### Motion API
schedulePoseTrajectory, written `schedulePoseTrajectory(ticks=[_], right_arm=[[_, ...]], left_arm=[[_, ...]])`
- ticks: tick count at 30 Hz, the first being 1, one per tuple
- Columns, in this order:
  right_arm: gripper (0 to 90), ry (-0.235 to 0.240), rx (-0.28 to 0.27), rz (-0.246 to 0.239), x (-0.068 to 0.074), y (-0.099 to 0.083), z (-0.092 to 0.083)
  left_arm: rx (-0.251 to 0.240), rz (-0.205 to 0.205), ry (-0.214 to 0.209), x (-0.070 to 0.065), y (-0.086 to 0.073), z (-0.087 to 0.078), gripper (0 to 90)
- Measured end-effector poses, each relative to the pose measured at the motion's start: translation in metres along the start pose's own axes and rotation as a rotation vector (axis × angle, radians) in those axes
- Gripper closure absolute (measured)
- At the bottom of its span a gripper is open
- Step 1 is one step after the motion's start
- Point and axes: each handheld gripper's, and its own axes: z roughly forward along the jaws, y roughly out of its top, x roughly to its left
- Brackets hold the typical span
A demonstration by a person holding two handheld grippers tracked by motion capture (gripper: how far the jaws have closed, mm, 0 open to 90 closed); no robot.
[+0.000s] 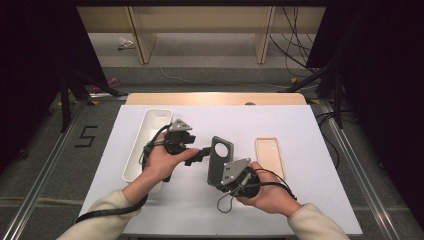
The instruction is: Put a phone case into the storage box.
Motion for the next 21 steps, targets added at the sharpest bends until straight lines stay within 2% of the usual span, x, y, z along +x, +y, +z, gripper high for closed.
schedulePoseTrajectory(ticks=[1, 2, 3, 5, 7, 10, 11, 12, 13, 17, 20, 21], right_arm=[[89.2, 0.001, -0.002, 0.0, 0.0, 0.0, 0.0], [89.2, 0.001, -0.002, 0.0, 0.0, 0.0, 0.0], [89.3, -0.001, -0.006, -0.003, 0.0, 0.001, -0.001], [89.2, 0.0, -0.008, -0.005, 0.001, 0.002, -0.001], [89.3, -0.002, -0.009, -0.007, 0.001, 0.002, -0.002], [89.2, -0.003, -0.013, -0.008, 0.002, 0.003, -0.002], [89.3, -0.003, -0.015, -0.008, 0.002, 0.003, -0.001], [89.3, -0.003, -0.015, -0.008, 0.002, 0.003, -0.001], [89.2, -0.004, -0.014, -0.011, 0.002, 0.004, -0.002], [89.3, -0.006, -0.016, -0.014, 0.002, 0.004, -0.002], [89.2, -0.006, -0.018, -0.017, 0.002, 0.004, -0.002], [89.2, -0.008, -0.017, -0.02, 0.002, 0.005, -0.001]], left_arm=[[0.0, 0.0, 0.0, 0.0, 0.0, 0.0, 26.9], [0.021, -0.022, -0.003, 0.002, 0.004, 0.007, 26.9], [0.034, -0.061, -0.006, 0.005, 0.009, 0.015, 30.8], [0.057, -0.089, -0.002, 0.008, 0.014, 0.024, 33.6], [0.067, -0.093, -0.004, 0.008, 0.015, 0.026, 36.0], [0.092, -0.116, -0.01, 0.009, 0.018, 0.033, 40.8], [0.109, -0.143, -0.019, 0.01, 0.019, 0.036, 43.1], [0.109, -0.143, -0.019, 0.01, 0.019, 0.036, 45.0], [0.123, -0.161, -0.033, 0.011, 0.019, 0.039, 46.7], [0.154, -0.184, -0.058, 0.011, 0.017, 0.041, 53.9], [0.157, -0.204, -0.064, 0.012, 0.016, 0.042, 57.2], [0.158, -0.212, -0.066, 0.013, 0.016, 0.042, 61.0]])
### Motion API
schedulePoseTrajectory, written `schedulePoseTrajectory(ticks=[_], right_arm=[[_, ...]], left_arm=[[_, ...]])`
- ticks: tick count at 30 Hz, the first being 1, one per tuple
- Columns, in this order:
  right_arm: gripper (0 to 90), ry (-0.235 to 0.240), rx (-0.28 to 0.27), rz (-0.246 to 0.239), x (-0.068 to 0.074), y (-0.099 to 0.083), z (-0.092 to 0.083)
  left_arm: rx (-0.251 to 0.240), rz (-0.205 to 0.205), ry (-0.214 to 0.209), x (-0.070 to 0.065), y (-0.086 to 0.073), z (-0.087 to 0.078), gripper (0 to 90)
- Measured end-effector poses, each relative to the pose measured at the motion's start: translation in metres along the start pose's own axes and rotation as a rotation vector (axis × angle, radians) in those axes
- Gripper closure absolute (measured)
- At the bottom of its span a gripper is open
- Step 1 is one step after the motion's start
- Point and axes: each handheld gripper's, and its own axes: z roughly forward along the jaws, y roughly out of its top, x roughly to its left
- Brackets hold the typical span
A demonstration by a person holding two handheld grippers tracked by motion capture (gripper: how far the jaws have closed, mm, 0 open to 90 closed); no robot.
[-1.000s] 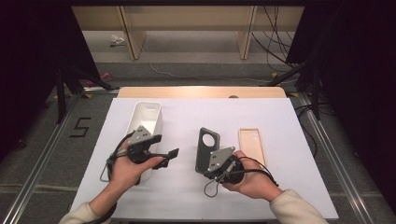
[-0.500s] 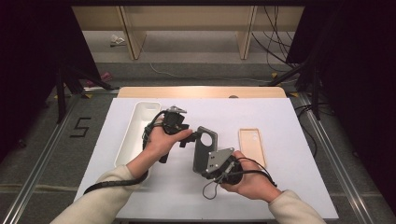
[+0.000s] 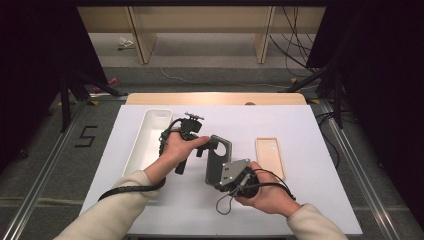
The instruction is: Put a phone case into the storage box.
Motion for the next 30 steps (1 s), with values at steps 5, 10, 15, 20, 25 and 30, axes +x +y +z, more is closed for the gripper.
schedulePoseTrajectory(ticks=[5, 10, 15, 20, 25, 30], right_arm=[[89.2, -0.002, 0.007, -0.009, 0.0, 0.0, 0.001], [89.3, 0.002, 0.024, -0.016, 0.002, -0.001, 0.006], [89.3, -0.013, 0.044, -0.028, 0.003, -0.001, 0.011], [81.9, -0.046, 0.045, -0.02, 0.003, -0.002, 0.013], [53.0, -0.148, -0.031, 0.064, -0.007, -0.006, 0.006], [36.3, -0.179, -0.09, 0.154, -0.016, -0.012, 0.0]], left_arm=[[-0.013, -0.041, -0.016, 0.001, -0.001, -0.001, 69.1], [-0.054, -0.114, -0.085, -0.003, -0.003, -0.004, 75.3], [-0.096, -0.121, -0.113, -0.013, -0.003, -0.008, 79.8], [-0.147, -0.028, -0.083, -0.025, -0.003, -0.014, 81.7], [-0.188, 0.071, -0.019, -0.027, -0.005, -0.02, 81.6], [-0.25, 0.112, 0.01, -0.02, -0.012, -0.027, 81.6]])
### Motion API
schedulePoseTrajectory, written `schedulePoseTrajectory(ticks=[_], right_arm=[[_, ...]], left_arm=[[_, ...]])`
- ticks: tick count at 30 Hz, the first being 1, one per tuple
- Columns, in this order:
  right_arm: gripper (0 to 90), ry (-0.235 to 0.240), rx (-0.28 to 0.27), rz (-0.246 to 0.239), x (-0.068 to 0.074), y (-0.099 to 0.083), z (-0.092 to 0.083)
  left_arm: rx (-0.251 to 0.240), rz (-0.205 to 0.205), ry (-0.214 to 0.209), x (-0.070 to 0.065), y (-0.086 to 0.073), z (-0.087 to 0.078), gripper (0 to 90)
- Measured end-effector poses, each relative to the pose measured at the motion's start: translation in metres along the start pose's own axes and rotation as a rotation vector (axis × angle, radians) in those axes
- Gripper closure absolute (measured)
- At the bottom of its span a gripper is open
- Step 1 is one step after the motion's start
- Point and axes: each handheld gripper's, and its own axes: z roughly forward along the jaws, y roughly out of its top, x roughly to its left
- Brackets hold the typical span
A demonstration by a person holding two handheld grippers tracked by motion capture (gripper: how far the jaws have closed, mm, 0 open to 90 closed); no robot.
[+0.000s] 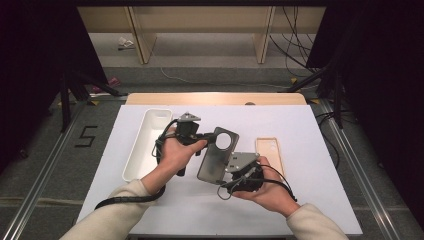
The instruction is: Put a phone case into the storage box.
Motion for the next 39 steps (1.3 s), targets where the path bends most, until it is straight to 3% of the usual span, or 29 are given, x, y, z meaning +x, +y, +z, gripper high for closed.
schedulePoseTrajectory(ticks=[3, 4, 8, 22, 29, 39], right_arm=[[34.1, -0.013, -0.021, 0.015, -0.002, -0.001, -0.001], [30.5, -0.036, -0.046, 0.038, -0.005, -0.001, -0.004], [26.6, -0.049, -0.078, 0.084, -0.011, -0.003, -0.007], [18.0, -0.064, -0.143, 0.191, -0.021, -0.014, -0.012], [17.2, -0.101, -0.172, 0.236, -0.024, -0.018, -0.013], [16.6, -0.098, -0.194, 0.283, -0.028, -0.022, -0.017]], left_arm=[[-0.015, 0.005, 0.008, 0.003, -0.003, -0.004, 81.6], [-0.028, 0.013, 0.016, 0.005, -0.005, -0.007, 81.6], [-0.06, 0.015, 0.028, 0.012, -0.009, -0.015, 81.7], [-0.158, 0.055, 0.029, 0.026, -0.027, -0.04, 81.6], [-0.199, 0.069, 0.016, 0.031, -0.032, -0.047, 81.6], [-0.221, 0.117, 0.011, 0.033, -0.033, -0.054, 81.6]])
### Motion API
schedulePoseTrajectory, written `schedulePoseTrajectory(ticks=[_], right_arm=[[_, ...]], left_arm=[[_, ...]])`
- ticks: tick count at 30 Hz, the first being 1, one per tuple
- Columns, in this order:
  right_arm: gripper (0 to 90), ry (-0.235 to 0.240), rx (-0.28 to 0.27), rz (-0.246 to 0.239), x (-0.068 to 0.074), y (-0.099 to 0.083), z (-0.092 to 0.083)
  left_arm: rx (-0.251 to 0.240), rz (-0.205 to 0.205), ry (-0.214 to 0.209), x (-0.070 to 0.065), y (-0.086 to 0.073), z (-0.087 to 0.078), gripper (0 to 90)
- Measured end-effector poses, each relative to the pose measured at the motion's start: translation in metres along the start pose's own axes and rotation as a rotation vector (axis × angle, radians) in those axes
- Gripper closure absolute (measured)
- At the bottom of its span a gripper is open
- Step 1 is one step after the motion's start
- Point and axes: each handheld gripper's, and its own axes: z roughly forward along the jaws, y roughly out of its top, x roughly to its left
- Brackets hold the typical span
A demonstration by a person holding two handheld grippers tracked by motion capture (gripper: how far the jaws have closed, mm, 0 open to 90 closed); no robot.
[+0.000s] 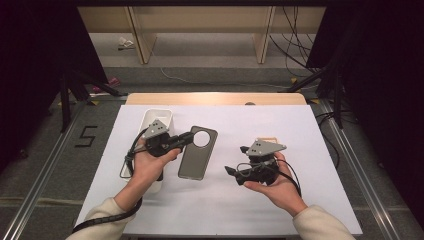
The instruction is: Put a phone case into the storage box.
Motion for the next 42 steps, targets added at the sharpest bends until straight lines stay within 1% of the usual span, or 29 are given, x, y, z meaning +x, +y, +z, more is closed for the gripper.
schedulePoseTrajectory(ticks=[3, 7, 8, 10, 12, 13, 15, 18, 19, 26, 33, 40, 42], right_arm=[[16.5, 0.001, -0.011, 0.017, -0.002, -0.002, -0.003], [16.5, -0.002, -0.016, 0.034, -0.003, -0.004, -0.004], [16.5, -0.001, -0.021, 0.045, -0.004, -0.005, -0.005], [16.5, 0.001, -0.024, 0.053, -0.005, -0.006, -0.005], [16.5, -0.003, -0.027, 0.054, -0.006, -0.006, -0.006], [16.3, 0.003, -0.03, 0.062, -0.007, -0.006, -0.007], [16.3, 0.007, -0.038, 0.068, -0.007, -0.006, -0.008], [16.3, 0.005, -0.042, 0.066, -0.007, -0.006, -0.008], [16.3, 0.006, -0.041, 0.067, -0.007, -0.007, -0.008], [16.3, 0.002, -0.046, 0.081, -0.008, -0.007, -0.008], [16.3, 0.005, -0.041, 0.083, -0.008, -0.008, -0.007], [16.3, 0.007, -0.048, 0.094, -0.008, -0.008, -0.007], [16.2, 0.01, -0.046, 0.095, -0.008, -0.009, -0.007]], left_arm=[[-0.01, 0.011, -0.006, 0.003, 0.001, -0.004, 81.6], [-0.011, 0.008, -0.012, 0.006, 0.002, -0.006, 81.6], [-0.012, 0.011, -0.011, 0.006, 0.002, -0.007, 81.6], [-0.02, 0.02, -0.003, 0.009, 0.003, -0.009, 81.6], [-0.023, 0.025, -0.004, 0.01, 0.004, -0.01, 81.6], [-0.027, 0.03, 0.0, 0.011, 0.005, -0.012, 81.6], [-0.032, 0.029, -0.001, 0.012, 0.006, -0.013, 81.6], [-0.036, 0.03, 0.001, 0.014, 0.008, -0.015, 81.6], [-0.041, 0.024, 0.0, 0.015, 0.009, -0.016, 81.6], [-0.062, 0.029, 0.005, 0.02, 0.016, -0.024, 81.6], [-0.074, 0.028, 0.0, 0.025, 0.023, -0.029, 81.7], [-0.088, 0.023, 0.001, 0.034, 0.03, -0.034, 81.7], [-0.088, 0.032, 0.006, 0.036, 0.033, -0.035, 81.7]])
